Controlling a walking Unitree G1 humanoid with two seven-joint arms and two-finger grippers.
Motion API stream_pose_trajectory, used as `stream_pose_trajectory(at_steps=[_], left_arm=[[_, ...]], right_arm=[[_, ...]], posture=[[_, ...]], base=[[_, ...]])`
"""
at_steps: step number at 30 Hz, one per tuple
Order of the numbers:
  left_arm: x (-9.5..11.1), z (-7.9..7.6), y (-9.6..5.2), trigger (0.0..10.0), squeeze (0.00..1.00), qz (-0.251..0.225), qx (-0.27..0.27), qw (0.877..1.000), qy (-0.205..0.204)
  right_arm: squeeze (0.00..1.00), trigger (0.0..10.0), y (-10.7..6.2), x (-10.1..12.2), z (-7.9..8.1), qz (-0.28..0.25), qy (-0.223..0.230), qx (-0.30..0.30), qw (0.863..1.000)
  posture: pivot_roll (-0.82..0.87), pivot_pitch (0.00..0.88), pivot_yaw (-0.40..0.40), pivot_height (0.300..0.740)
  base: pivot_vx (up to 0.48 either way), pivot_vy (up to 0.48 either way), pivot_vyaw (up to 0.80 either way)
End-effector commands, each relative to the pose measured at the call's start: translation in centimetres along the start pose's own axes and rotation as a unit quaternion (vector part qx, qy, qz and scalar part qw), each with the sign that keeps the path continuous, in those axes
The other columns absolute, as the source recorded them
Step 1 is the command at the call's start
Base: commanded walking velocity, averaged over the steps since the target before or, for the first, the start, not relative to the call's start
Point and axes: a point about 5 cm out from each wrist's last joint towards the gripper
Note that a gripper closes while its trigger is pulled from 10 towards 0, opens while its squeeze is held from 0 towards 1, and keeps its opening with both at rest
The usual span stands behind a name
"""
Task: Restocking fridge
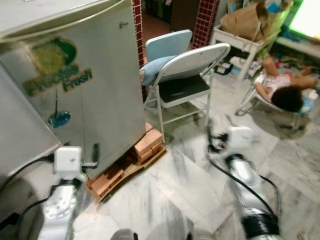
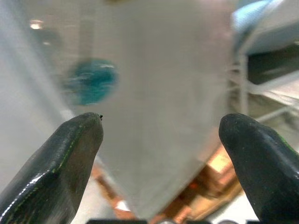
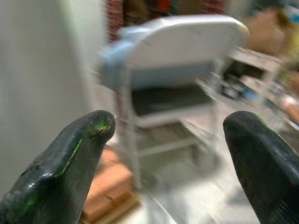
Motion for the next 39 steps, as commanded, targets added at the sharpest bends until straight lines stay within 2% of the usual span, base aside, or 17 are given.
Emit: stream_pose_trajectory(at_steps=[1, 4, 5, 8, 14, 24, 32, 39], left_arm=[[0.2, -0.4, 0.0, 10.0, 0.00, -0.007, -0.003, 1.000, 0.002], [0.3, -0.3, 0.0, 10.0, 0.00, -0.009, -0.002, 1.000, 0.004], [0.4, -0.2, 0.1, 10.0, 0.00, -0.011, -0.001, 1.000, 0.005], [0.4, -0.2, 0.2, 10.0, 0.00, -0.013, -0.002, 1.000, 0.007], [0.4, -0.6, 0.4, 10.0, 0.00, -0.011, -0.018, 1.000, 0.014], [0.6, -1.2, 0.9, 10.0, 0.00, -0.020, -0.029, 0.999, 0.020], [0.6, -1.7, 0.9, 10.0, 0.00, -0.023, -0.032, 0.999, 0.016], [0.6, -1.9, 0.7, 10.0, 0.00, -0.027, -0.039, 0.999, 0.014]], right_arm=[[0.00, 10.0, 0.1, -0.1, -1.0, 0.008, -0.010, -0.009, 1.000], [0.00, 10.0, 0.3, -0.1, -0.9, 0.009, -0.003, -0.003, 1.000], [0.00, 10.0, 0.5, 0.0, -0.4, 0.003, 0.012, 0.018, 1.000], [0.00, 10.0, 0.6, 0.1, 0.1, 0.003, 0.013, 0.035, 0.999], [0.00, 10.0, 0.4, -0.3, 0.6, 0.003, 0.029, 0.037, 0.999], [0.00, 10.0, 0.7, 0.1, 0.0, -0.001, 0.049, 0.033, 0.998], [0.00, 10.0, 0.8, 0.3, -0.3, -0.003, 0.043, 0.038, 0.998], [0.00, 10.0, 0.4, 0.1, 0.0, -0.001, 0.038, 0.052, 0.998]], posture=[[0.04, 0.038, 0.012, 0.740], [0.04, 0.038, 0.011, 0.740], [0.04, 0.040, 0.013, 0.740], [0.03, 0.044, 0.020, 0.740], [0.03, 0.034, 0.029, 0.740], [0.03, 0.046, 0.011, 0.740], [0.02, 0.054, 0.003, 0.740], [0.01, 0.059, -0.007, 0.740]], base=[[0.000, 0.480, 0.00], [0.000, 0.480, 0.00], [0.000, 0.480, 0.00], [0.000, 0.480, 0.00], [0.000, 0.480, 0.00], [0.000, 0.480, 0.00], [0.000, 0.463, -0.48], [0.000, 0.000, -0.48]])
Point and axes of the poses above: a point about 5 cm out from each wrist's last joint towards the gripper, its own y axis pointing out of the wrist towards the gripper, its own x axis along the axis of the wrist's last joint, z = x × y
